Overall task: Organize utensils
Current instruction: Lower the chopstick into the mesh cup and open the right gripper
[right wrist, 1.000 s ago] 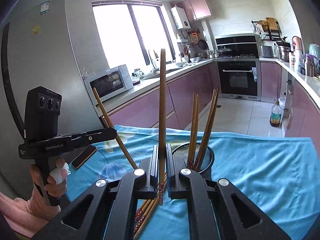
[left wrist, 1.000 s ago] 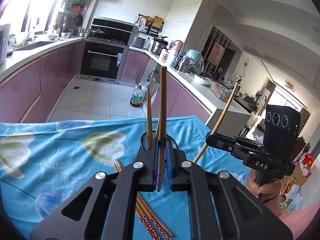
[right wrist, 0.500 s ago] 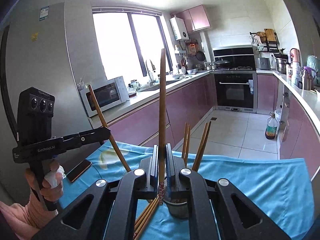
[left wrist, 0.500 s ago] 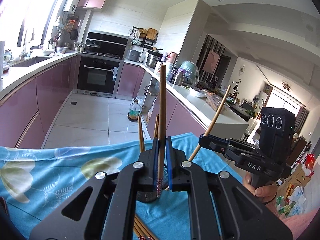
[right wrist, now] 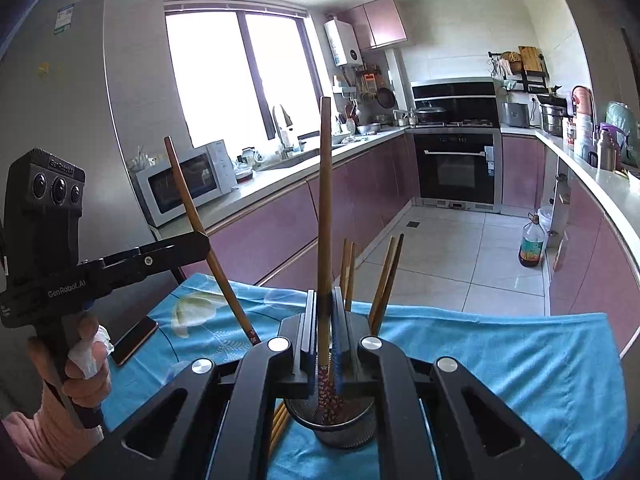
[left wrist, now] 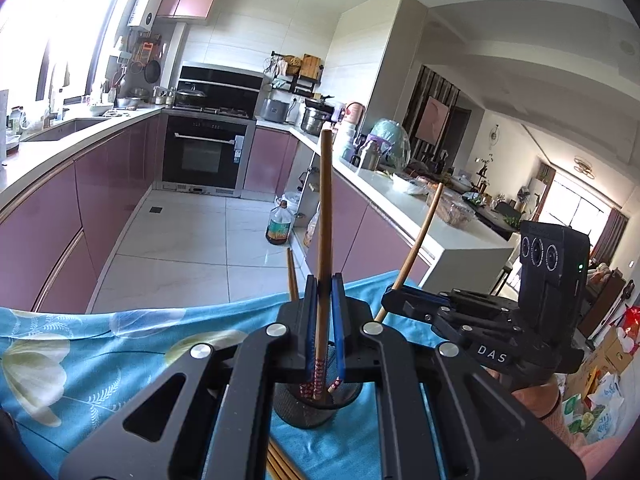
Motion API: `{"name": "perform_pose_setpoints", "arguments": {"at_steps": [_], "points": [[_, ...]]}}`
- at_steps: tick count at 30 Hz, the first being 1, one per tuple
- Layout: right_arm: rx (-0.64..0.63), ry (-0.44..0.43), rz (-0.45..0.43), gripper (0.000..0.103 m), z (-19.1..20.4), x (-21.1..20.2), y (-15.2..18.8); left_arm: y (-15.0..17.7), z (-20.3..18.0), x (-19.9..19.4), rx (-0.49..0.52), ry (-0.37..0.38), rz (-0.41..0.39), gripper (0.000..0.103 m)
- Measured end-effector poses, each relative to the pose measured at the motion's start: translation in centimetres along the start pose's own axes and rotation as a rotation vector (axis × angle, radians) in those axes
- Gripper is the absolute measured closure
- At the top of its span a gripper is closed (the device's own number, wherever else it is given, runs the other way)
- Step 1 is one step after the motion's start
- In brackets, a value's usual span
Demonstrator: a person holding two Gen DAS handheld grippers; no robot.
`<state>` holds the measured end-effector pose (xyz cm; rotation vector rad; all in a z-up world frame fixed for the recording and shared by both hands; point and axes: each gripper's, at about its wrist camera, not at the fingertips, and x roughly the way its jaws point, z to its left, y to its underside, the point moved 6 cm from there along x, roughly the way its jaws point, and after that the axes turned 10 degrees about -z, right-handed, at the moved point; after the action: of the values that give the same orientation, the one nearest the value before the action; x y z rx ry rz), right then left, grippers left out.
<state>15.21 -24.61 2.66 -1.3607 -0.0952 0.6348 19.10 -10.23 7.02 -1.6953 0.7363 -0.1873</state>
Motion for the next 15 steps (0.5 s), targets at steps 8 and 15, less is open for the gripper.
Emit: {"name": "perform_pose_setpoints", "arguments": {"at_steps": [8,15], "points": [[0.012,0.013,0.057,0.097,-0.6,1.3,1.7,2.1,0.7,2.7,0.027,-0.022,0.078,0.095],[0.027,0.015,0.133,0.097,-1.0,2.5,3.2,4.6,0.1,4.7,0.088,0.018,0.183,0.095]]}}
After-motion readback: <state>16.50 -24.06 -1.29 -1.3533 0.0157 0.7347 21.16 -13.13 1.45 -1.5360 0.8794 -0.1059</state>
